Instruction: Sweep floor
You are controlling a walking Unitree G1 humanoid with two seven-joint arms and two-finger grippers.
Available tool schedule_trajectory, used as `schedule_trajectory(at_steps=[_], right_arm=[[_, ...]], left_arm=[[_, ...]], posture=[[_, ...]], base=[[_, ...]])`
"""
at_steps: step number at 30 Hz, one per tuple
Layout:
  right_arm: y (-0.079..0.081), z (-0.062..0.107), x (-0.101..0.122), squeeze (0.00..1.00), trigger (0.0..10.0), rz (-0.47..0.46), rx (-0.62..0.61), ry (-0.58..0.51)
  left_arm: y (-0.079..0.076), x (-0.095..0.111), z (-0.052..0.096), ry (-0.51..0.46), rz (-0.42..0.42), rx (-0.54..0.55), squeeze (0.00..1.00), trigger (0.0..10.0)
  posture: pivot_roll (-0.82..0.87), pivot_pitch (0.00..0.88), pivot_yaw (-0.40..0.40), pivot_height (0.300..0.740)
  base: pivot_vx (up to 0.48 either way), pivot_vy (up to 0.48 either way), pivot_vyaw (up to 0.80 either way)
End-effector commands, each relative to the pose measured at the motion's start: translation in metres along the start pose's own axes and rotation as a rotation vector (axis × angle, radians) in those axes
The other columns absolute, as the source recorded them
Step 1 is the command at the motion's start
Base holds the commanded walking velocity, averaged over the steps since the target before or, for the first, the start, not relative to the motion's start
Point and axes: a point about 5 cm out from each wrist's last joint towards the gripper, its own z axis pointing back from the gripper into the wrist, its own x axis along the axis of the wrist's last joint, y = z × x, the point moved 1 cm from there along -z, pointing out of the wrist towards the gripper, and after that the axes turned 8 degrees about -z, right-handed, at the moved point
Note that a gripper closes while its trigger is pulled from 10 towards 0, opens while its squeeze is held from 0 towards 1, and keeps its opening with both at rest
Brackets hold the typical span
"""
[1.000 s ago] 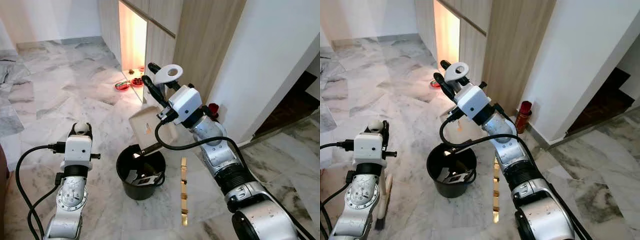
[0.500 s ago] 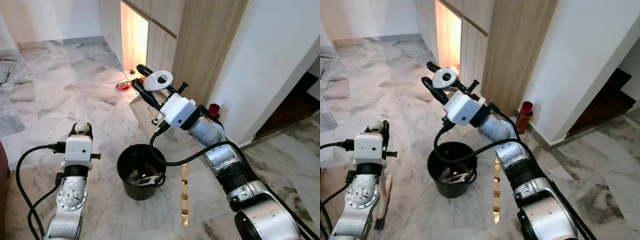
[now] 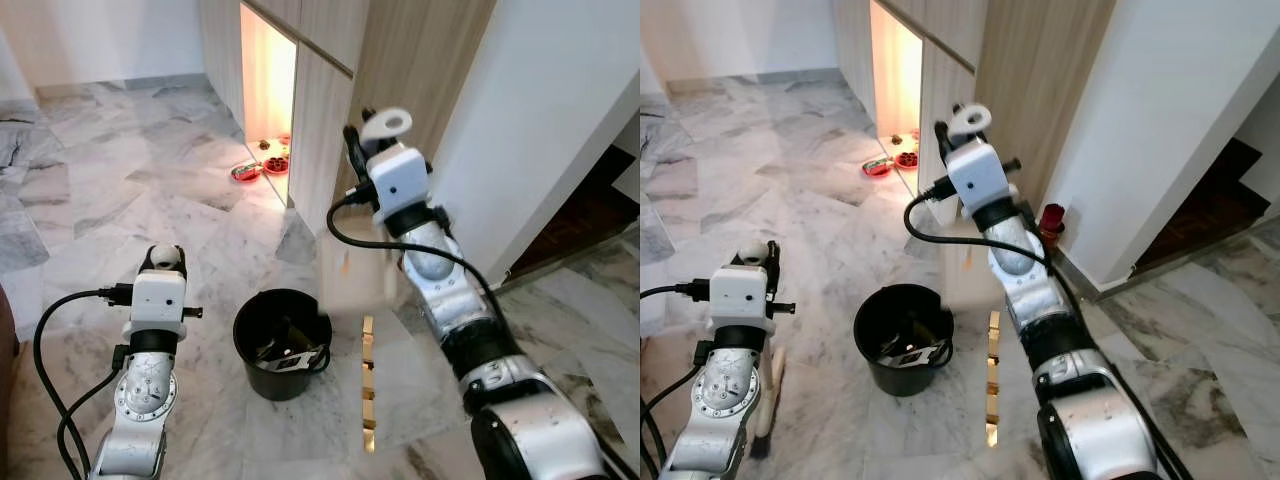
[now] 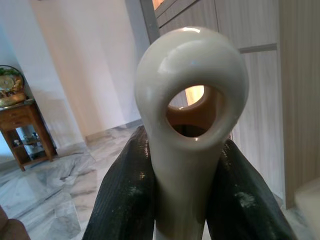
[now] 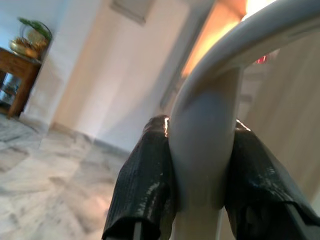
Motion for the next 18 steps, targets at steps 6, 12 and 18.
schedule_trajectory(at_steps=[6, 12, 18], right_arm=[[-0.033, 0.002, 0.004, 0.0, 10.0, 0.161, -0.178, -0.007], [-0.021, -0.005, 0.036, 0.0, 10.0, 0.205, -0.143, -0.194], [-0.027, -0.006, 0.039, 0.0, 10.0, 0.421, -0.204, -0.214]], left_arm=[[-0.002, 0.009, -0.001, -0.052, 0.007, -0.008, 0.0, 10.0], [-0.004, 0.01, -0.001, -0.056, 0.013, -0.014, 0.0, 10.0], [-0.004, 0.01, -0.002, -0.056, 0.015, -0.012, 0.0, 10.0]], posture=[[0.22, 0.0, -0.107, 0.74], [0.22, 0.0, -0.103, 0.74], [0.22, 0.0, -0.107, 0.74]], base=[[0.0, 0.0, 0.0], [0.0, 0.0, 0.0], [0.0, 0.0, 0.0]])
